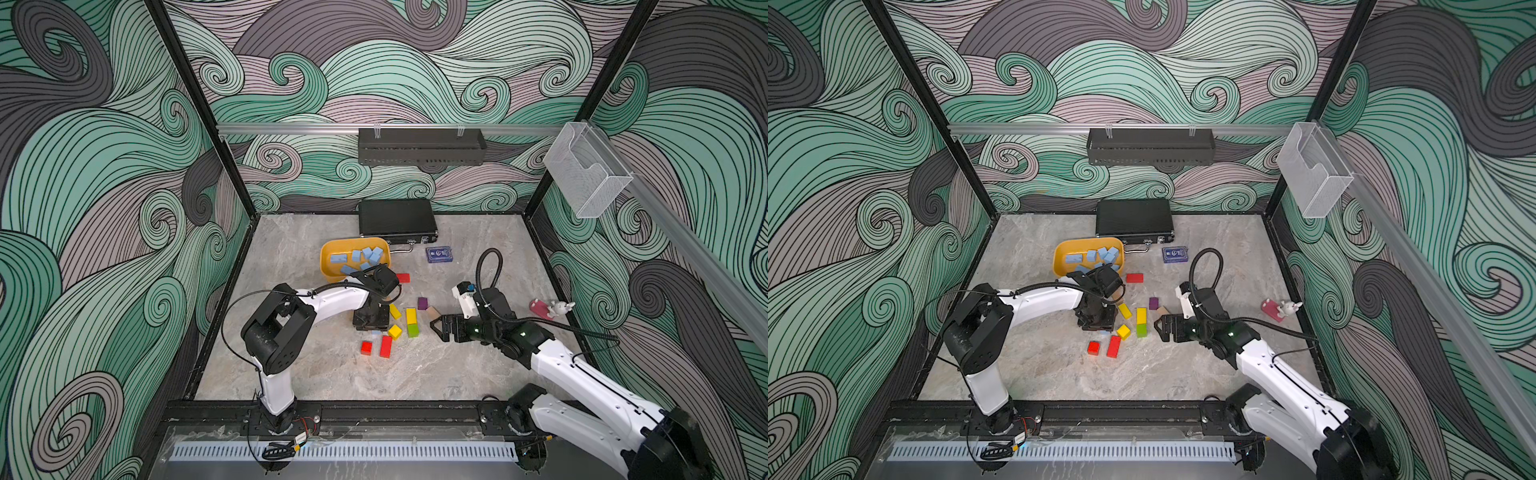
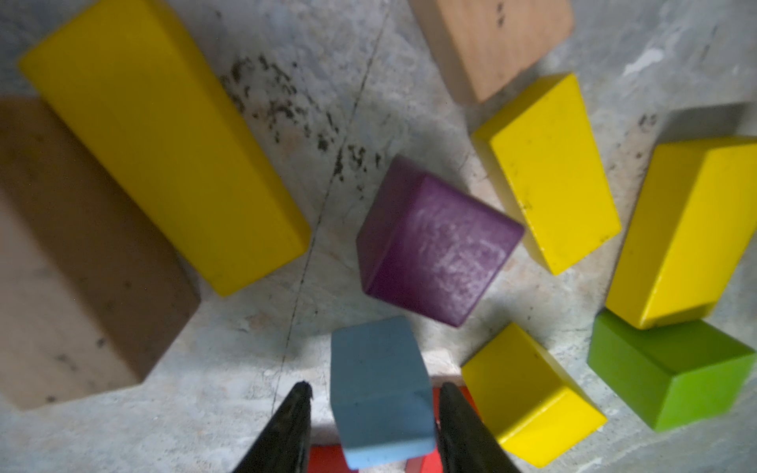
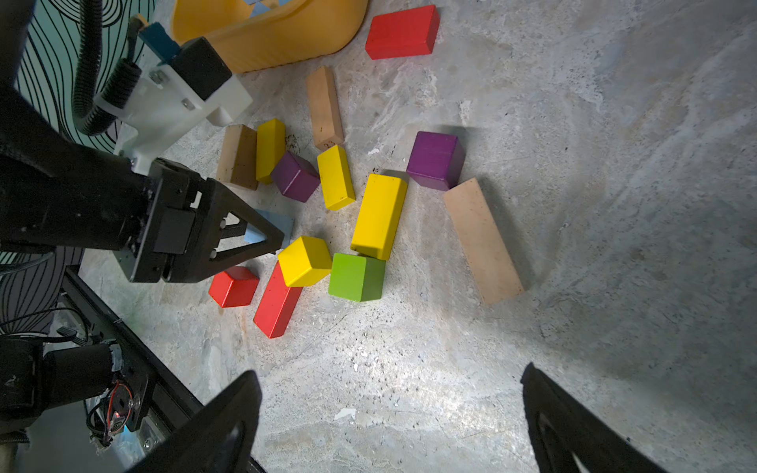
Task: Pick out the blue building blocks
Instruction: Pick up the building block from the center of the board.
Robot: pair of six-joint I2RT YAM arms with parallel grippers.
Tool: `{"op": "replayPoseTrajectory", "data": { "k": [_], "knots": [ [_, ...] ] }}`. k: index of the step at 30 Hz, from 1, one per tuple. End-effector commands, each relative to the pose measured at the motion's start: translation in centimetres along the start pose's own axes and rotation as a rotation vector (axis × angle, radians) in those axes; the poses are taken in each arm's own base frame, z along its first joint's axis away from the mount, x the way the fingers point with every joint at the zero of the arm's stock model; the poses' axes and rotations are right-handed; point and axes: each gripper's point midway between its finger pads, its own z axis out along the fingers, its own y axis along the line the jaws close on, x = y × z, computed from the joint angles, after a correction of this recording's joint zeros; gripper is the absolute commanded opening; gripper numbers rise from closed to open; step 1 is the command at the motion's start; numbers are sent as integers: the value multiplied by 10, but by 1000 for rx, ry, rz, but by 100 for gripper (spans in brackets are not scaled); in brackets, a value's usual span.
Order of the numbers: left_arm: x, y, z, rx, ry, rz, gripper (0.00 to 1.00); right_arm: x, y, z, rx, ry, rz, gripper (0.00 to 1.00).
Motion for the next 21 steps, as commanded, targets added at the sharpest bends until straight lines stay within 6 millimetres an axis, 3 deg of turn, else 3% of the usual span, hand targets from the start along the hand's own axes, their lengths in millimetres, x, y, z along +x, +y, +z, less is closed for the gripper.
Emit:
{"op": "replayPoseTrajectory", "data": {
  "k": [1, 21],
  "knots": [
    [-1, -2, -2, -6, -7, -13, 47, -3, 1, 0, -7, -12, -9, 99],
    [3, 0, -10, 6, -36, -14, 29, -8, 9, -8, -47, -35, -10, 99]
  ]
}}
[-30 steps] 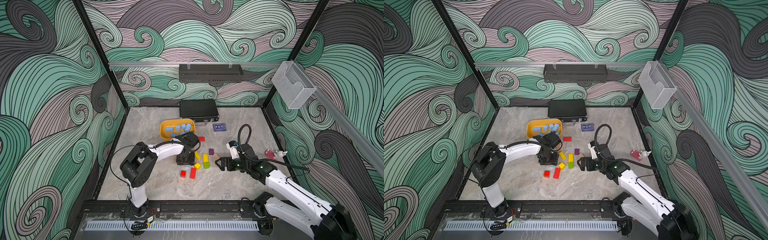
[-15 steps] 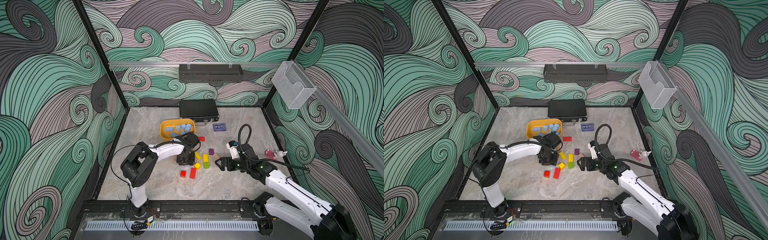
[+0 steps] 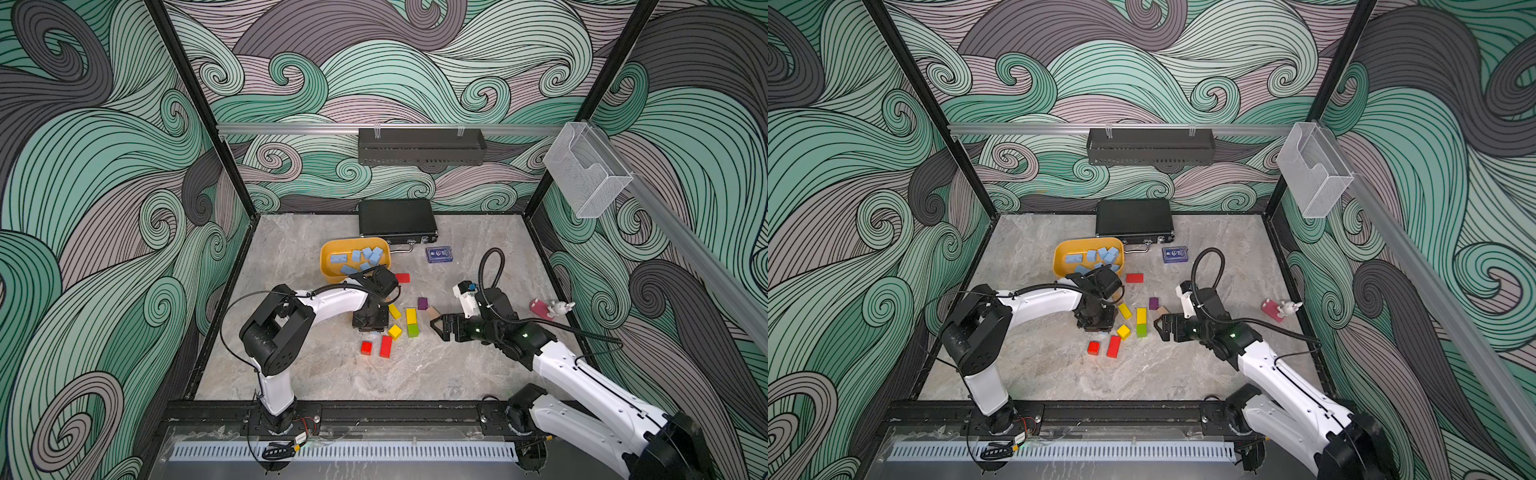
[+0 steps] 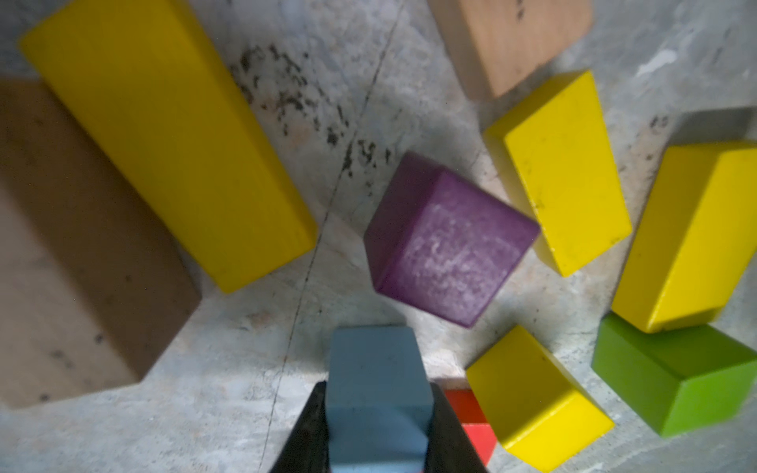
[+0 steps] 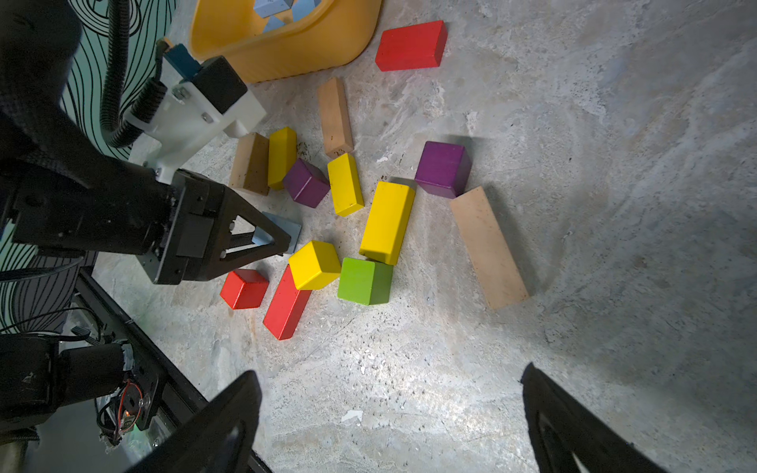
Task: Pick out the blue building blocks
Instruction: Pick up the building block from the center of the board.
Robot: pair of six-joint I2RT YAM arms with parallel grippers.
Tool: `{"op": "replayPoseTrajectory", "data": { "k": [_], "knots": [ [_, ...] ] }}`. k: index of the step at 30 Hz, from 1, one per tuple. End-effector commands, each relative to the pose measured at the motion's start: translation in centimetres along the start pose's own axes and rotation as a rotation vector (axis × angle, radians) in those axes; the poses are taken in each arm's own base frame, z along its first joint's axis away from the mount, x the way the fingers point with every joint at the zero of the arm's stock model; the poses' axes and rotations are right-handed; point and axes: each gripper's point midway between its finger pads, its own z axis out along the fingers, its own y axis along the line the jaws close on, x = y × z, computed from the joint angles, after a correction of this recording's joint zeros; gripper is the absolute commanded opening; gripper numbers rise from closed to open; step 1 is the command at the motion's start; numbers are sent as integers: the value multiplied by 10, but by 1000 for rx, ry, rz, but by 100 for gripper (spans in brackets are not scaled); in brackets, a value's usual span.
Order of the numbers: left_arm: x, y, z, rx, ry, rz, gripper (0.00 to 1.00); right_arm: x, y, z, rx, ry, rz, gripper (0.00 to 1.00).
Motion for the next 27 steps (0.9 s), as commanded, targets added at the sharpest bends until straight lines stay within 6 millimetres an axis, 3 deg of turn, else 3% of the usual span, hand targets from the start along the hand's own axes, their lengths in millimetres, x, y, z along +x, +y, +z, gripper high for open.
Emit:
{"op": "replayPoseTrajectory", "data": {
  "k": [1, 12, 18, 27],
  "knots": [
    [0, -2, -13, 7, -35, 7, 27, -6, 6, -4, -28, -19, -7, 99],
    [-14, -7, -53, 20, -124, 57, 1, -24, 31, -18, -120, -54, -64, 99],
    [-27, -2, -80, -34, -182, 101, 0, -34, 49, -30, -184, -75, -109, 99],
    [-64, -7, -140, -91, -311, 182, 0, -56, 75, -47, -262, -114, -189, 99]
  ]
}}
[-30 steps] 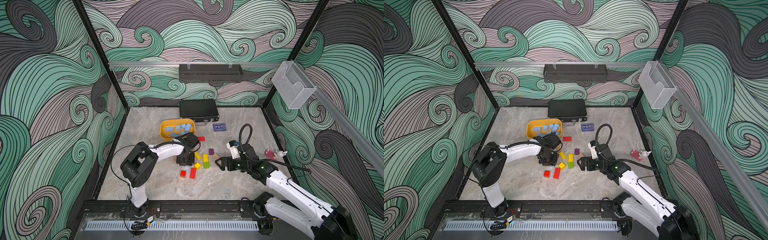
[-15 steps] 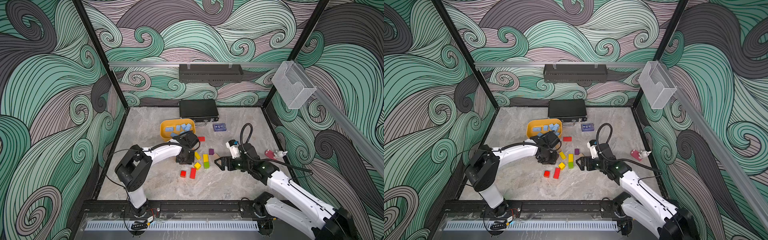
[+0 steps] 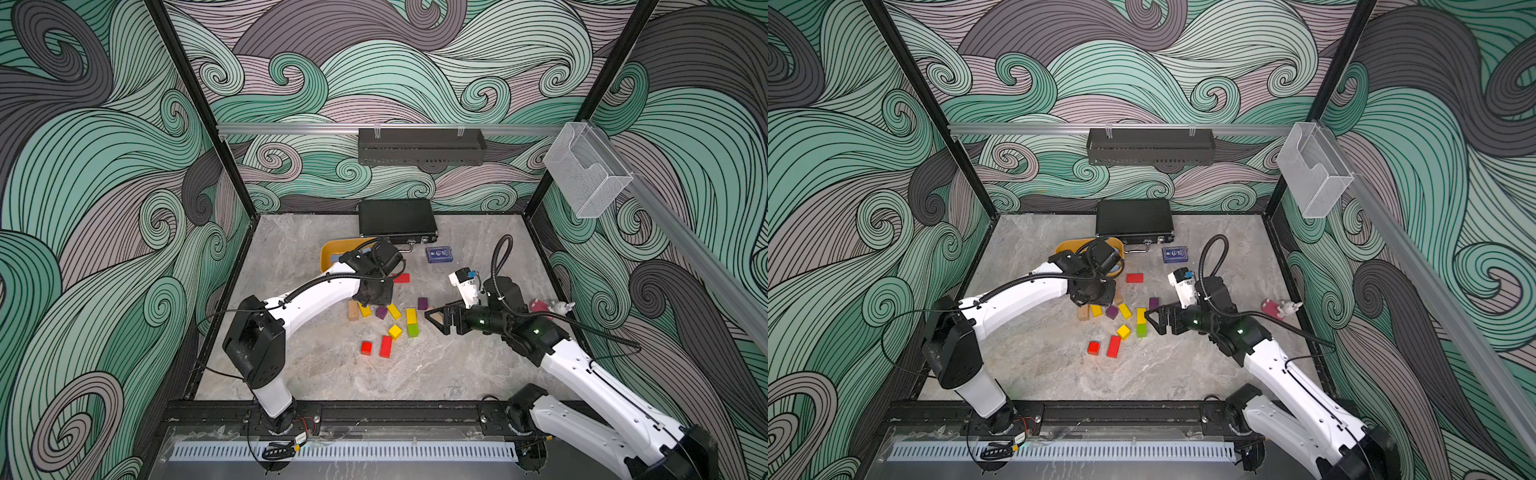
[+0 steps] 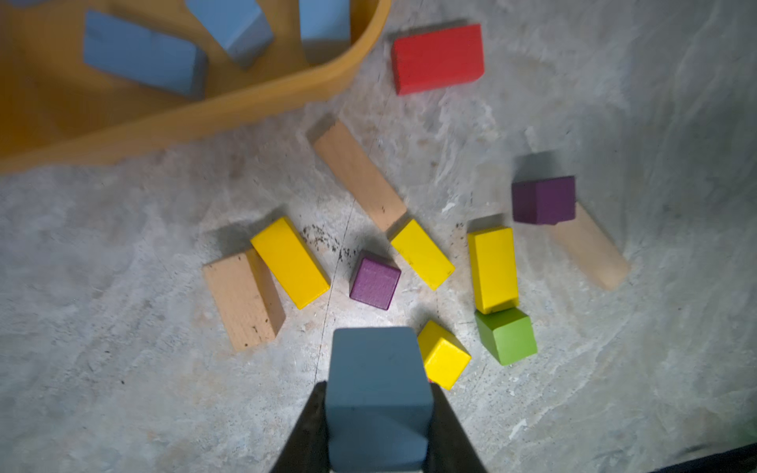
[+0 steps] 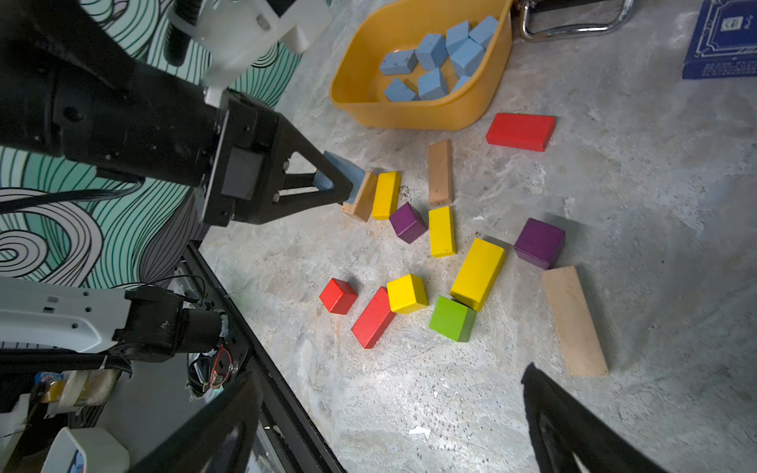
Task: Pick out the blue building blocks
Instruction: Pick up the building block from the center of the board, then place the building block in the storage box.
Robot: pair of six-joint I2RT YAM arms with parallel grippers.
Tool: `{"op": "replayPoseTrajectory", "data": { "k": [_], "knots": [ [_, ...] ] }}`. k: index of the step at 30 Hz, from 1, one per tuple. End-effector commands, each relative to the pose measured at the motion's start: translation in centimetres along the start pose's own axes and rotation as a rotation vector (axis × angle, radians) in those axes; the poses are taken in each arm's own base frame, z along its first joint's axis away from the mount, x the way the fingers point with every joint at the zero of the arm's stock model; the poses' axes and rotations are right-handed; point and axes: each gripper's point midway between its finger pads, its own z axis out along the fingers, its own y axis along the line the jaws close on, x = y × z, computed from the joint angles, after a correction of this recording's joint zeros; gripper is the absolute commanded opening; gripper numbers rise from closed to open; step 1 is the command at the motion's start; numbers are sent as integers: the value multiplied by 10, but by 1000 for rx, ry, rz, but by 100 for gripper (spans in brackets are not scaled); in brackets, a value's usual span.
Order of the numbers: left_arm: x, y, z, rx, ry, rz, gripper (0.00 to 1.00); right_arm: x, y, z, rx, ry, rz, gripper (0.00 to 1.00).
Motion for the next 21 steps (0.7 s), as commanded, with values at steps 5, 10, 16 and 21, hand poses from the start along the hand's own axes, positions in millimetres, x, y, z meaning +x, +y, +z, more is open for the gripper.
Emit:
{"op": "replayPoseTrajectory", "data": {
  "k": [5, 10, 16, 21],
  "knots": [
    [-31, 21, -34, -74, -77, 47, 0, -32, 22, -8, -60, -45, -83, 99],
    [-49, 35, -38, -87, -106, 42, 0, -48, 34, -5, -99, -39, -97, 99],
    [-69, 56, -43, -136, -149, 31, 0, -68, 35, 6, -101, -63, -104, 99],
    [-81, 77, -41, -155, -162, -5, 0, -87, 31, 20, -88, -85, -89, 99]
  ]
}}
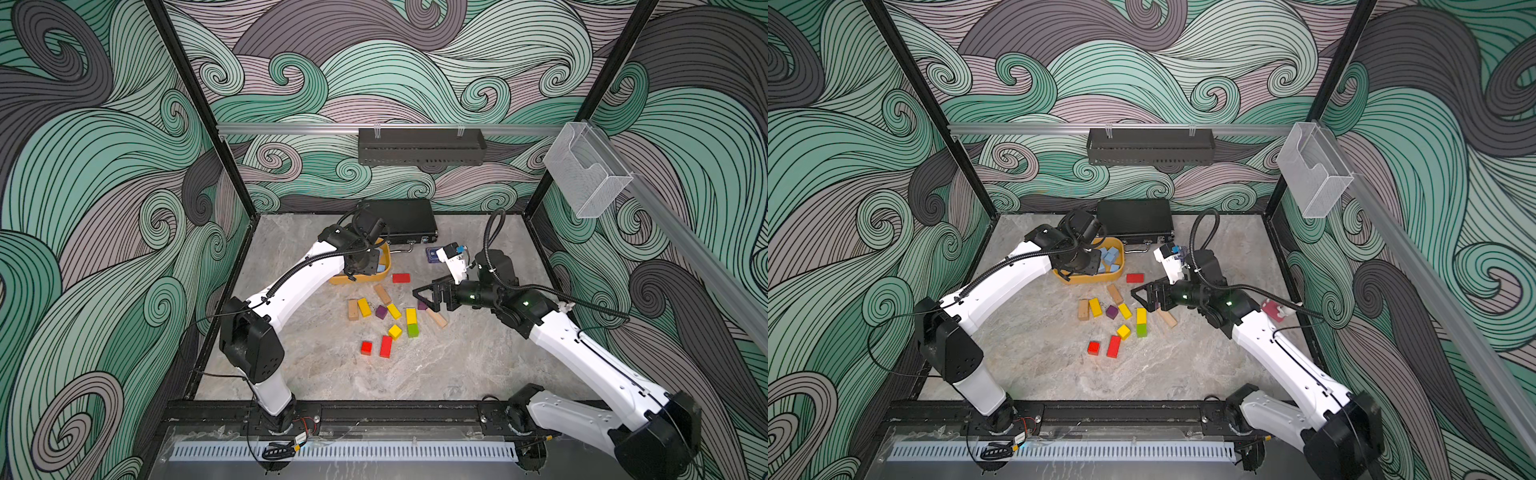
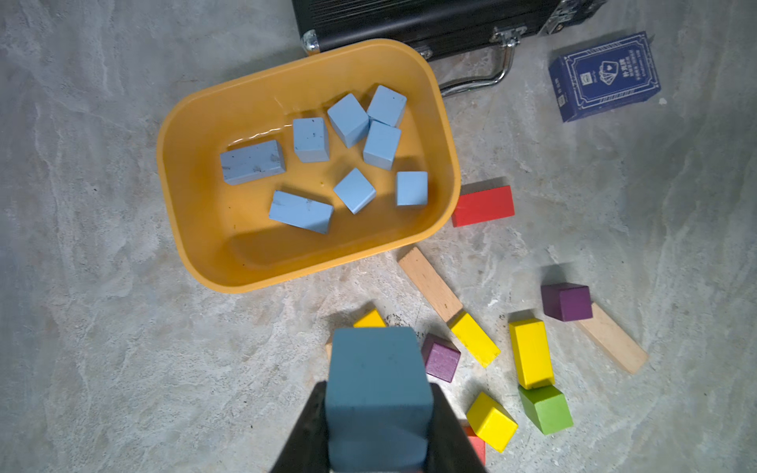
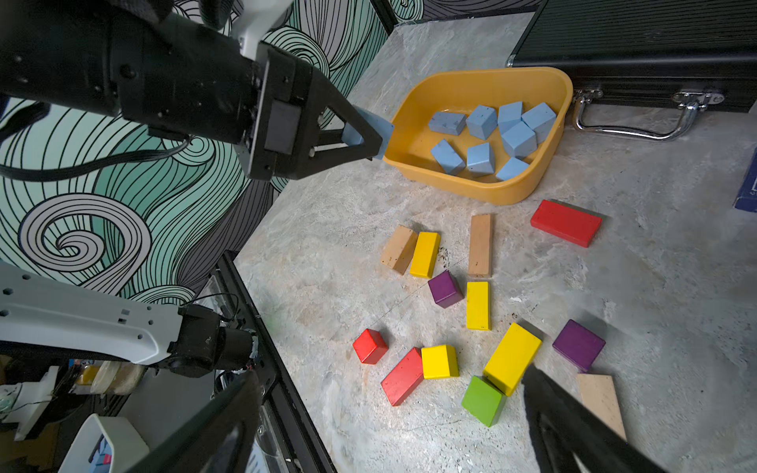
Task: Pick out the blue building blocks
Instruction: Place the building block in the storage box.
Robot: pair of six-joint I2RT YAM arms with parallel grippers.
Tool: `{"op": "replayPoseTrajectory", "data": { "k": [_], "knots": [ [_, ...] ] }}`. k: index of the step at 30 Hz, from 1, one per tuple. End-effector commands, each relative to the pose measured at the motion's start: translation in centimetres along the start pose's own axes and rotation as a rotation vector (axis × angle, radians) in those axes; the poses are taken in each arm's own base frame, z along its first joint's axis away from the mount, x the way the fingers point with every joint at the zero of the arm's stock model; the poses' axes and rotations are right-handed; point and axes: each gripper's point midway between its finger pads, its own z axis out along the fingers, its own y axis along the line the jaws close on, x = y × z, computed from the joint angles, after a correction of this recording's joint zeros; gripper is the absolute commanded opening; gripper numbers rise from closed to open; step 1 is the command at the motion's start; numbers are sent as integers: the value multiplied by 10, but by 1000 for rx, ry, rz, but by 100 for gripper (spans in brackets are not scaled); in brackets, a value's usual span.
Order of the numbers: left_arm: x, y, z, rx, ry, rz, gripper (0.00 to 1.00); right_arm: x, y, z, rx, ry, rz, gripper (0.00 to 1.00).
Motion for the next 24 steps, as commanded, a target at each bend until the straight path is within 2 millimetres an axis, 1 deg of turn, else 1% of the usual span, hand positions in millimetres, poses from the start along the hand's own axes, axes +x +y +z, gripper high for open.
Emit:
{"op": "replayPoseTrajectory", "data": {
  "k": [1, 5, 9, 14, 18, 21, 24],
  "knots": [
    [-13, 19, 1, -53, -19, 0, 0, -26, 4, 3, -6, -63, -23, 99],
    [-14, 38, 13, -92, -4, -12, 0, -37, -4, 15, 20, -47, -41, 99],
    [-13, 53, 33, -131, 34, -16, 0, -43, -11, 33, 25, -9, -45, 99],
    [-13, 63, 52, -166, 74, -19, 0, -49, -17, 58, 0, 15, -12, 99],
    [-19, 70, 70, -169, 85, -36, 0, -59, -22, 78, -17, 18, 12, 99],
    [-22, 74, 84, -140, 101, -64, 0, -62, -28, 90, -17, 26, 22, 99],
    [-26, 83, 95, -146, 105, -81, 0, -63, -32, 101, -25, 34, 37, 99]
  ]
}}
